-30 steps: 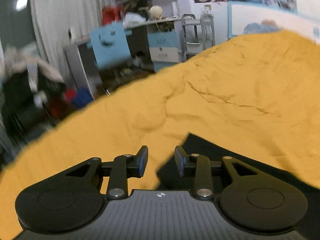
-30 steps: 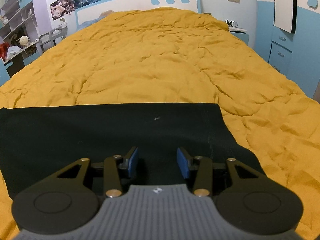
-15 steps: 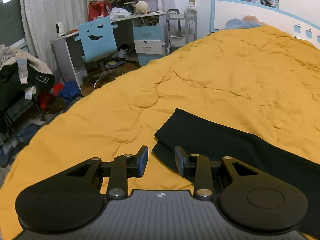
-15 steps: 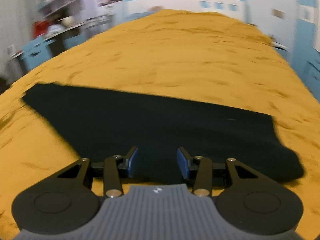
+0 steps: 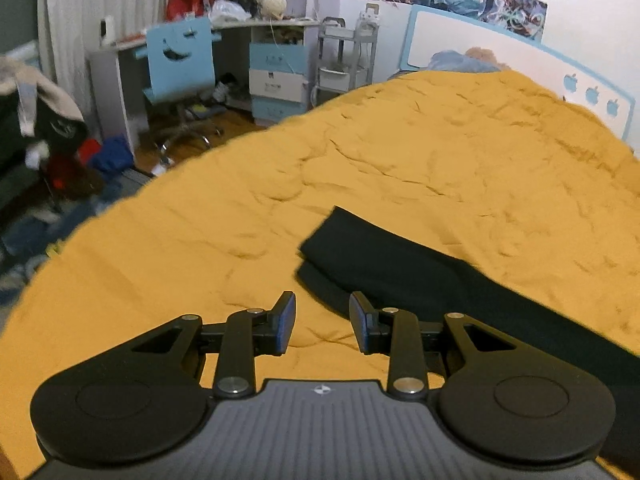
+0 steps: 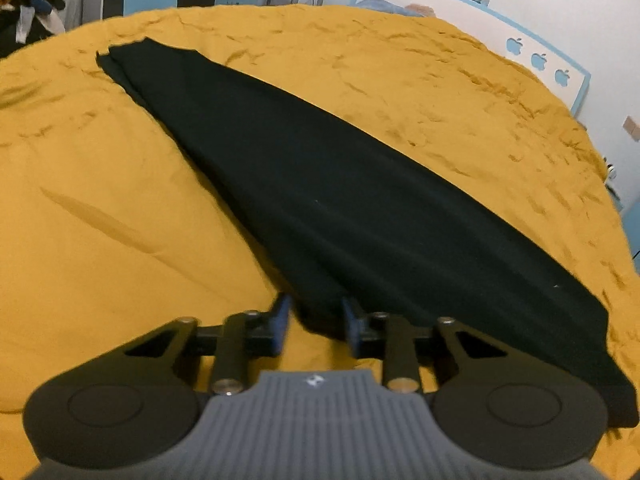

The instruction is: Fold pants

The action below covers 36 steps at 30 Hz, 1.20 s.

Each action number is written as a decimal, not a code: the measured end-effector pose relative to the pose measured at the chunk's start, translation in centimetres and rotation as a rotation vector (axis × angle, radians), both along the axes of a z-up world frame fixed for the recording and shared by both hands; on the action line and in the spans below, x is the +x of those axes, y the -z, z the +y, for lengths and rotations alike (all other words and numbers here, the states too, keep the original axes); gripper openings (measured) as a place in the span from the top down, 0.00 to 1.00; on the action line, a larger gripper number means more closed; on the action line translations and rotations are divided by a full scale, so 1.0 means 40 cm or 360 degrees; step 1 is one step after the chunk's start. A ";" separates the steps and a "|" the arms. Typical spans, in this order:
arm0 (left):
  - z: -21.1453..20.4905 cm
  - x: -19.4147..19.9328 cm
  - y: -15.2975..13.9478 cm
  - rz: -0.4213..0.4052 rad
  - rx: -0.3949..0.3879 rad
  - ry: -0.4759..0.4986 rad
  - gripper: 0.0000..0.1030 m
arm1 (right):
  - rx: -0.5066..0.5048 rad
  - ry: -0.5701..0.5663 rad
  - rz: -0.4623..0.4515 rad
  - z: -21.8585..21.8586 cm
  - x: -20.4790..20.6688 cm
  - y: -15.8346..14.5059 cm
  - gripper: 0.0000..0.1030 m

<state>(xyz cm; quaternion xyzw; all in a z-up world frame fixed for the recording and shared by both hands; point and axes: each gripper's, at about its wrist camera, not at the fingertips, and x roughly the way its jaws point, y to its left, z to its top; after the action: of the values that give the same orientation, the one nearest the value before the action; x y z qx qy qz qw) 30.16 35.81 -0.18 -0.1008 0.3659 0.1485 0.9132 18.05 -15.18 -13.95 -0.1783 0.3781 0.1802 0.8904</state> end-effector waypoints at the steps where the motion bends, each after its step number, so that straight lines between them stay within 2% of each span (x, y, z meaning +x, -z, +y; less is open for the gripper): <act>1: 0.002 0.010 0.003 0.0005 -0.0015 -0.0002 0.64 | 0.0048 0.0026 0.0009 -0.016 0.003 -0.012 0.98; 4: 0.009 0.041 0.007 -0.0017 -0.0057 0.0011 0.64 | 0.0130 0.0080 0.0018 -0.061 0.004 -0.058 1.00; 7: 0.024 0.080 0.046 -0.0023 -0.0192 -0.0008 0.64 | 0.0139 0.0071 0.0110 -0.065 0.017 -0.053 1.00; 12: 0.073 0.147 0.171 -0.0063 -0.0511 -0.0194 0.65 | 0.0145 0.0059 0.0176 -0.058 0.026 -0.025 1.00; 17: 0.123 0.215 0.273 -0.0099 -0.0641 -0.0389 0.68 | 0.0164 0.0062 0.0208 -0.065 0.038 -0.035 1.00; 20: 0.148 0.239 0.318 -0.0078 -0.0644 -0.0475 0.75 | 0.0159 0.0066 0.0224 -0.062 0.047 -0.040 1.00; 22: 0.155 0.239 0.334 -0.0079 -0.0643 -0.0483 0.88 | 0.0140 0.0058 0.0225 -0.059 0.051 -0.044 1.00; 24: 0.162 0.232 0.339 -0.0105 -0.0634 -0.0479 0.98 | 0.0119 0.0050 0.0218 -0.054 0.051 -0.047 1.00; 25: 0.163 0.229 0.336 -0.0114 -0.0621 -0.0477 1.00 | 0.0102 0.0045 0.0207 -0.050 0.050 -0.048 1.00; 29: 0.153 0.209 0.274 -0.0197 -0.0512 -0.0436 1.00 | 0.0049 0.0046 0.0139 -0.035 0.034 -0.074 1.00; 33: 0.164 0.186 0.216 -0.0238 -0.0445 -0.0421 1.00 | 0.0037 0.0067 0.0138 -0.040 0.026 -0.103 1.00; 35: 0.177 0.177 0.217 -0.0223 -0.0496 -0.0394 1.00 | 0.0030 0.0072 0.0140 -0.042 0.021 -0.101 1.00; 36: 0.183 0.186 0.230 -0.0185 -0.0575 -0.0364 1.00 | 0.0014 0.0082 0.0138 -0.044 0.021 -0.095 1.00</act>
<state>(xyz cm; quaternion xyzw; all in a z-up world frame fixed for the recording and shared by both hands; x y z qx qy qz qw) 37.61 43.12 -9.37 -0.3120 0.3194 0.1770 0.8771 18.89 -16.92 -10.14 -0.1565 0.4199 0.1664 0.8783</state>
